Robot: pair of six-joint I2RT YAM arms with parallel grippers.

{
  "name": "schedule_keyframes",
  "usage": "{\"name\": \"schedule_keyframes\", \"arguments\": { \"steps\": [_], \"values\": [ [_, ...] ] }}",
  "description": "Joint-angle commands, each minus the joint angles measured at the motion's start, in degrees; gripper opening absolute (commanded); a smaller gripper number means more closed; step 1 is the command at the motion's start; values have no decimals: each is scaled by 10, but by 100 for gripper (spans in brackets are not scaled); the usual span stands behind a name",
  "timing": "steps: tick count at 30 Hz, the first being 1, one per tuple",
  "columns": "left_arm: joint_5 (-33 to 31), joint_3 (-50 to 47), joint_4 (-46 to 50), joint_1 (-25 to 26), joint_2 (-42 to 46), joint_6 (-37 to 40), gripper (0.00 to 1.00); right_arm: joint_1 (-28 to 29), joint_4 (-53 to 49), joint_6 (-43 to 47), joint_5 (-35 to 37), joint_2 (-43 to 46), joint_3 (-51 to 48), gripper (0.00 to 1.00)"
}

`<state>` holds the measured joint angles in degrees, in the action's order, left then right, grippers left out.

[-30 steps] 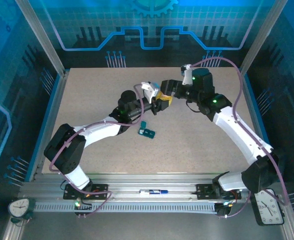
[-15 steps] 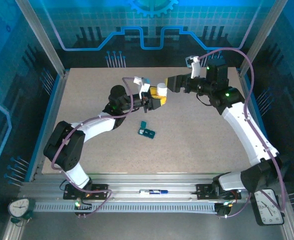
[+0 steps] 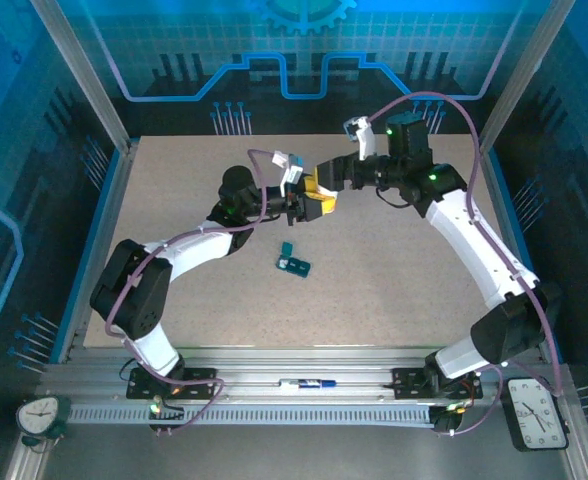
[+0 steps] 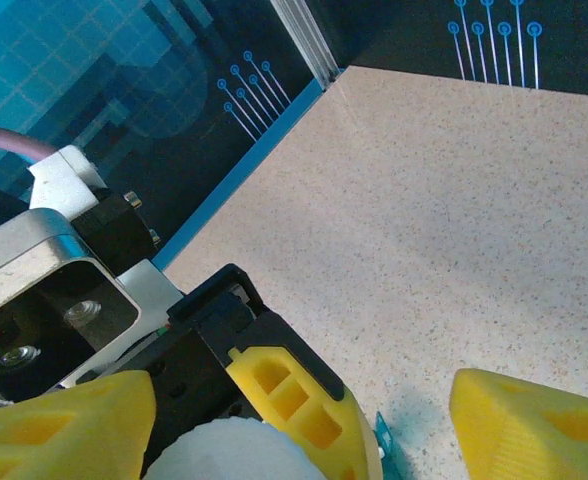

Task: Sort the pills into containers

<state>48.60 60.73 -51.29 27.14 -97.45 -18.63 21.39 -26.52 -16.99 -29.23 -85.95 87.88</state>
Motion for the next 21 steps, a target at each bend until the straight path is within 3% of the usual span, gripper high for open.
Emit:
{"name": "schedule_keyframes", "arguments": {
  "steps": [1,7,12,21],
  "values": [
    [21,23,-4,-5,-5,-8,0,8,-9,6,-15,-10,20,72],
    [21,23,0,-5,-5,-6,0,15,-11,6,-23,-15,15,57],
    [22,23,3,-6,-3,-6,0,19,-16,9,-23,-13,8,56],
    [19,22,7,-5,2,-5,0,19,-15,8,-21,1,-6,37]
  ]
}}
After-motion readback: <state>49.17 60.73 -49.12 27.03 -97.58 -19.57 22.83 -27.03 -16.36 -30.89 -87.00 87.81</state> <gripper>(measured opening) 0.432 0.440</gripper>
